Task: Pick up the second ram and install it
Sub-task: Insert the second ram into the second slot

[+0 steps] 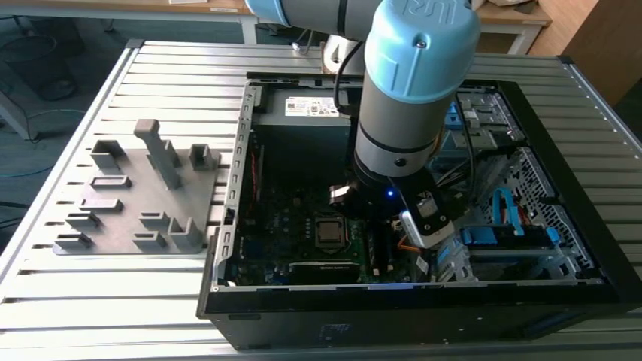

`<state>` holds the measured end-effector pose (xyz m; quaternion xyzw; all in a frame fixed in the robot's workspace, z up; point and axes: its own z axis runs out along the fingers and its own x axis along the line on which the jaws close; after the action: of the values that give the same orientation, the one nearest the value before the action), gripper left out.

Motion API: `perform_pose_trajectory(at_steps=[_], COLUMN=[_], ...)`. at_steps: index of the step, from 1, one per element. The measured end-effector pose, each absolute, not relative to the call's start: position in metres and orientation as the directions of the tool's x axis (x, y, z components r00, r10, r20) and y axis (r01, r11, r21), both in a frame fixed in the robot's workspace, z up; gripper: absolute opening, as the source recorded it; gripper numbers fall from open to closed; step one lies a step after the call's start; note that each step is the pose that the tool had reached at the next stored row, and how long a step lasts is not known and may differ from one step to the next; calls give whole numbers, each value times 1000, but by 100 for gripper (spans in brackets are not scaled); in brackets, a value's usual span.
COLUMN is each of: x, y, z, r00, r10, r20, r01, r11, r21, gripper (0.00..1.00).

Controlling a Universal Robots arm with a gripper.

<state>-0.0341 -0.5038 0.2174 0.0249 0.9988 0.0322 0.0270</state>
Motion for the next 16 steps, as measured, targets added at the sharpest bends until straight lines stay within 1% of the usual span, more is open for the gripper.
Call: perform_pose_trajectory(at_steps=[16], x=[-32], y=[-500], z=[215], r00=[-997], r10=[52], r20=[-52], r01=[49], r11=[997], r21=[65], gripper=[14])
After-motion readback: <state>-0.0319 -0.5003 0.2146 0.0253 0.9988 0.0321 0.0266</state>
